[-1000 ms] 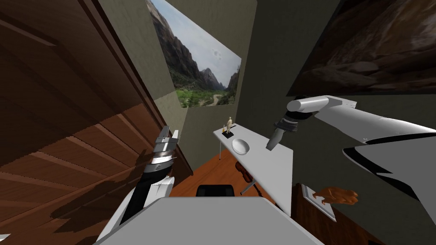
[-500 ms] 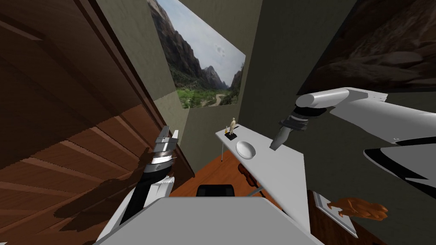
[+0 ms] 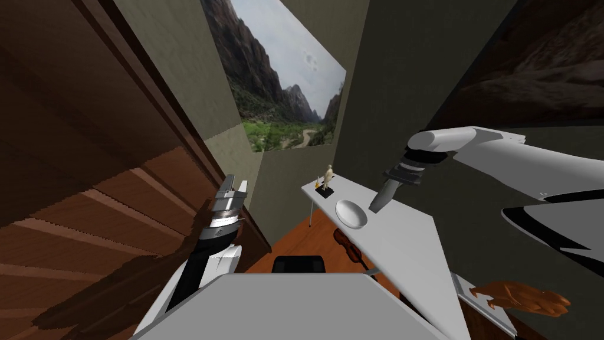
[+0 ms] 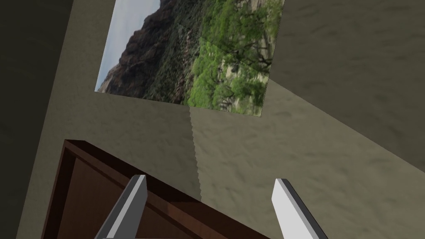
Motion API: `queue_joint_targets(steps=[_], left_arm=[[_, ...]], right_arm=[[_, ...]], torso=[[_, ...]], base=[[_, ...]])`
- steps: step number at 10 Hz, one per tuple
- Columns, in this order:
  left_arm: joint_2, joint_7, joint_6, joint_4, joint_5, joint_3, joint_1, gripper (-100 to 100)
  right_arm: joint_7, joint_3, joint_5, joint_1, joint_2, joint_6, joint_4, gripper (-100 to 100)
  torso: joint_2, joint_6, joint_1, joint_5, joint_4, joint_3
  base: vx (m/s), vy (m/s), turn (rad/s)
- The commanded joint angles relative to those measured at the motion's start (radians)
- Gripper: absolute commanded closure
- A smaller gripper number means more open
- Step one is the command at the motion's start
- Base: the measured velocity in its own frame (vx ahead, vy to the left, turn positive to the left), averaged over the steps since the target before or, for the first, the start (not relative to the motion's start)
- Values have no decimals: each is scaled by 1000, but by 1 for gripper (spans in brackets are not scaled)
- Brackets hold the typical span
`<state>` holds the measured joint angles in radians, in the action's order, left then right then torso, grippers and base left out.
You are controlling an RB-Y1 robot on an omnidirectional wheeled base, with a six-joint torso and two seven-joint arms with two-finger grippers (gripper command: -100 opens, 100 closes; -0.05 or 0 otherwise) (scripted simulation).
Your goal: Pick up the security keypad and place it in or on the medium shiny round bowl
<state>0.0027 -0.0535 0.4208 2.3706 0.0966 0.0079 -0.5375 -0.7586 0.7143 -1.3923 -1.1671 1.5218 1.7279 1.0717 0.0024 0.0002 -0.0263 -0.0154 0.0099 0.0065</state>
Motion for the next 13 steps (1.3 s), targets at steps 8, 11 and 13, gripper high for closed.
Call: queue_joint_targets(steps=[8, 11, 13], left_arm=[[0, 0, 0, 0, 0, 0, 0, 0], [0, 0, 0, 0, 0, 0, 0, 0], [0, 0, 0, 0, 0, 0, 0, 0]], right_arm=[[-45, 31, -189, 39, -45, 87, 1, 100], [-33, 27, -184, 45, -34, 79, 17, -100], [-32, 27, -184, 45, -34, 79, 17, -100]], torso=[[5, -3, 1, -1, 3, 4], [9, -2, 4, -2, 5, 7], [10, -2, 5, -2, 5, 7]], base=[[65, 87, -64], [8, 15, -3], [0, 0, 0]])
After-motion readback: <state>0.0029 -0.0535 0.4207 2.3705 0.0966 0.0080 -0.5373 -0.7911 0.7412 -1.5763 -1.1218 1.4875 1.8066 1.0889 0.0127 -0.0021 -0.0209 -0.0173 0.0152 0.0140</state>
